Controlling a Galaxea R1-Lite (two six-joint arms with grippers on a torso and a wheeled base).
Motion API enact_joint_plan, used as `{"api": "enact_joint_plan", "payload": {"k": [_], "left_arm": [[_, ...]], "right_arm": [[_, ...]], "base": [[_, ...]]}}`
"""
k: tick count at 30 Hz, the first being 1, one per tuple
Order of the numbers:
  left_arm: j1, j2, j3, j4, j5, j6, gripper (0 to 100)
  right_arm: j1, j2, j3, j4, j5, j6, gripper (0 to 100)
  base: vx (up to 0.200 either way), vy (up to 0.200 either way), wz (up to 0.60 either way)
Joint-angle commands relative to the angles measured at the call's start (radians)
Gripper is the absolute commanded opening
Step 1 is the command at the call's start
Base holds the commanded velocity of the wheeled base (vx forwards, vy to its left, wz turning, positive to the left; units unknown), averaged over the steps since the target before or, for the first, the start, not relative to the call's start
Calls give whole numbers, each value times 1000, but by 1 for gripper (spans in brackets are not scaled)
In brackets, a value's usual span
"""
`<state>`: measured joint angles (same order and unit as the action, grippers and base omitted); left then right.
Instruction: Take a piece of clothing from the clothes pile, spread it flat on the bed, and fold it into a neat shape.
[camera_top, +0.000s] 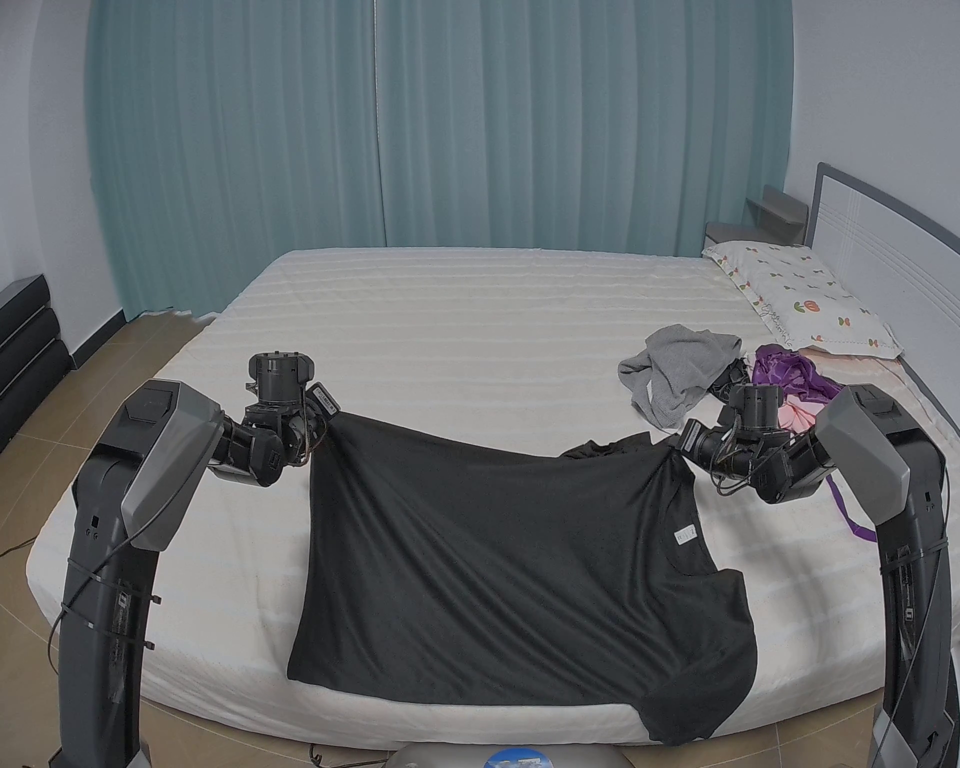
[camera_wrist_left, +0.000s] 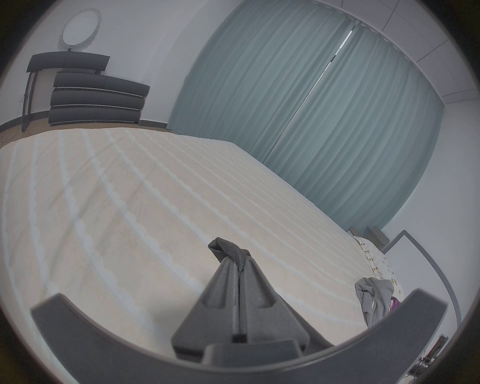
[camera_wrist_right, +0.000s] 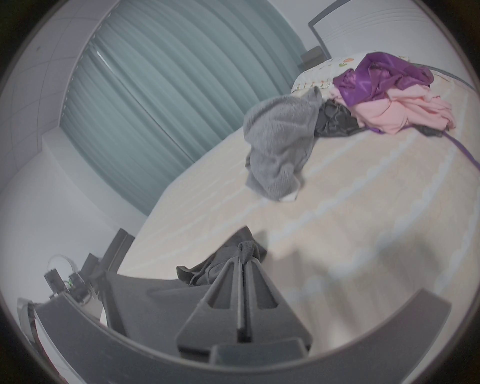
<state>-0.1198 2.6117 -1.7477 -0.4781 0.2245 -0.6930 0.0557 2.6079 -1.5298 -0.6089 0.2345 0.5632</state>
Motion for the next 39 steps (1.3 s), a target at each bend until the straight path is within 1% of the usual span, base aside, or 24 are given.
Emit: {"api": "enact_joint_plan", "payload": {"k": [1,5,9,17,19,25,30,31,32,35,39], "left_arm": [[14,-2,-3,-1,1,0,0],[19,5,-9,-7,1,3,0],[19,25,-41,-13,1,1,0],[19,68,-75,-19,1,-7,0],[19,85,-78,-30,1,-7,0],[14,122,-102,-45,-2,-8,0],[11,162,-154,-42,-2,-10,0],[11,172,-167,-39,-2,-13,0],[11,179,-170,-39,-2,-14,100],[11,199,-185,-36,-1,-16,100],[11,188,-176,-36,3,-17,100]], "right_arm": [[-11,-23,-32,-8,-7,14,0],[-13,-34,-64,-15,-11,27,0],[-10,-19,-138,-40,-60,57,0],[1,41,-228,-66,-107,57,0],[3,69,-257,-64,-130,55,0],[7,101,-260,-57,-136,53,0],[10,136,-260,-60,-136,55,0],[16,146,-260,-58,-136,55,100],[18,149,-259,-57,-135,55,100],[19,159,-253,-54,-135,55,100],[12,124,-213,-61,-133,58,100]], "base": [[0,0,0],[0,0,0],[0,0,0],[0,0,0],[0,0,0],[0,0,0],[0,0,0],[0,0,0],[0,0,0],[0,0,0],[0,0,0]]}}
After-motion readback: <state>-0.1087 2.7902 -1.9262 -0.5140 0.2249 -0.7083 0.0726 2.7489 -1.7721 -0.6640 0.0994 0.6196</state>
